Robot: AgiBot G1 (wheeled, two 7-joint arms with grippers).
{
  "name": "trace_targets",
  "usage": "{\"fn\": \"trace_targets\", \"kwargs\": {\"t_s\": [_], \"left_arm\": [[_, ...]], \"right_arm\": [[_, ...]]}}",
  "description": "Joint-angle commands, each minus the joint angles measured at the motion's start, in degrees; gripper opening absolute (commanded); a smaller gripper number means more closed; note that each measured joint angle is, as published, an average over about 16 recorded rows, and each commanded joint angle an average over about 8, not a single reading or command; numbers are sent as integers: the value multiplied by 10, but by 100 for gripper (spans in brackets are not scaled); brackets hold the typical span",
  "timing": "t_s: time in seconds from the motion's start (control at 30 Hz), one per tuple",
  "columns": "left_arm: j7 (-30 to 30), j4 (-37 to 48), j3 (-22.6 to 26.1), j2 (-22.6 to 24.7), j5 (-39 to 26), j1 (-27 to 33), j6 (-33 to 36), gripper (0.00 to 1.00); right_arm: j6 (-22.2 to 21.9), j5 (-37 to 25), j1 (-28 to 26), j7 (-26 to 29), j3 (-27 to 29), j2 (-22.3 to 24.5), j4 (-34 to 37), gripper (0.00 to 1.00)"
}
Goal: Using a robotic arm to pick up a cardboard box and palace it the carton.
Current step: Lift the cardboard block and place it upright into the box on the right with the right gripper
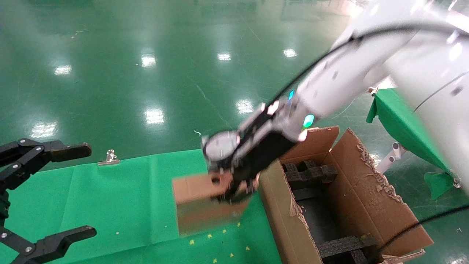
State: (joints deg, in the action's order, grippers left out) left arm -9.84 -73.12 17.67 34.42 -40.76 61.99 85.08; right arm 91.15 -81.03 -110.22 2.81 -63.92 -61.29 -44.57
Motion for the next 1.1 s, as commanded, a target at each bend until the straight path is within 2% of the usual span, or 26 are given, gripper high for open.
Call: {"fn": "trace_targets", "kwargs": {"t_s": [0.03,0.33,0.63,0.8,1.1], "left_arm": [[0,0,0,0,0,0,0,100],[0,0,0,0,0,0,0,100],[0,0,0,0,0,0,0,100],[0,0,1,0,0,0,0,100],[0,0,1,0,1,0,0,100]], "right_arm": [[2,16,-26,3,-5,5,-2,0],[3,85,-159,-37,-61,12,25,0],[4,152,-203,-66,-136,27,48,0],[5,173,-234,-67,-185,66,48,0],[5,174,-314,-47,-300,167,19,0]]}}
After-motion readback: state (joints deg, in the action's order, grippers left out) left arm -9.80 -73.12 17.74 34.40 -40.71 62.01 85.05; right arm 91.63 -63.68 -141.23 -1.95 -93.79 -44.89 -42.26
